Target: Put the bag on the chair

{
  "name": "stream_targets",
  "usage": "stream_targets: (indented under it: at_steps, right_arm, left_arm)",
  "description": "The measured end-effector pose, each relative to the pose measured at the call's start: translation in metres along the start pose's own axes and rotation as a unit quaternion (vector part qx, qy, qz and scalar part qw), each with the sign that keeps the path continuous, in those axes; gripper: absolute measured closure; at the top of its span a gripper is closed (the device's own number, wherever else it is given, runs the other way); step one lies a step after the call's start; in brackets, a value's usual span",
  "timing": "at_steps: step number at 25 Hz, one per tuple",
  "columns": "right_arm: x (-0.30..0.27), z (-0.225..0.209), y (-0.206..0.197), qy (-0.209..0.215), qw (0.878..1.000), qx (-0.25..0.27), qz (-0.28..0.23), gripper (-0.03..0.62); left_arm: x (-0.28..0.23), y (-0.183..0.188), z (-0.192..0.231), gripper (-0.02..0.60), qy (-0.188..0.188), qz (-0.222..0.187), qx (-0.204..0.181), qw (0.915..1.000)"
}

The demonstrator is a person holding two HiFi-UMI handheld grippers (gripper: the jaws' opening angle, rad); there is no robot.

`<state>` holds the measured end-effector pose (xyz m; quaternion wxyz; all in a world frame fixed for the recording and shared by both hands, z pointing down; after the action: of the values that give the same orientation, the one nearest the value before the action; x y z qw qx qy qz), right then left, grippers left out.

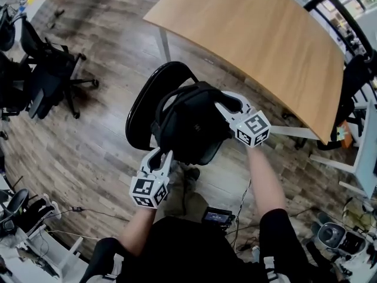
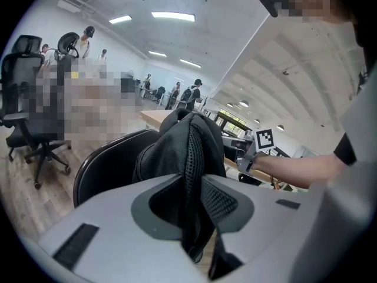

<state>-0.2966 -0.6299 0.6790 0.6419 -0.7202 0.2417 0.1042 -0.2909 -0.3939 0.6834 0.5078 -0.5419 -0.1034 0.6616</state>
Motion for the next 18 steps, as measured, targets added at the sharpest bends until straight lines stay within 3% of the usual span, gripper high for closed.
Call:
stream_targets:
  at_steps: [6,11,15,18]
  right_arm:
    - [-0.044,0.0,0.009,0.027,0.999,0.018,0.01,0.461]
    - [-0.083,0.008,0.006,0.056,0.997,0.047,0.04,0.456]
    - [-0.106,0.007,0.004,0.046,0.996,0.055,0.052,0.451]
    - [-0.12,0.004,0.001,0.031,0.995,0.063,0.065,0.444]
  left_arm:
    - [0.002,-0.004,0.008,0.486,0.004,-0.001,0.034,0.9994]
    - [-0.005,-0.018,0.035,0.482,0.032,0.008,0.054,0.998]
    - [-0.009,-0.017,0.06,0.48,0.051,0.021,0.048,0.9973]
    - [-0.015,-0.018,0.074,0.477,0.073,0.025,0.067,0.9948]
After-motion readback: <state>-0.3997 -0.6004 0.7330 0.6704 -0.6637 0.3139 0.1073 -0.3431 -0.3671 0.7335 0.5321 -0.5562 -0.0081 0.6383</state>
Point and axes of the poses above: the fingertips, and each gripper's own axes: x backward along the fingers, z to its left, y out of its top, the point moved 1 cm from there along x, backward along the fingers, and after that the axes turned 9 degrees about z, right-handed, at the moved point
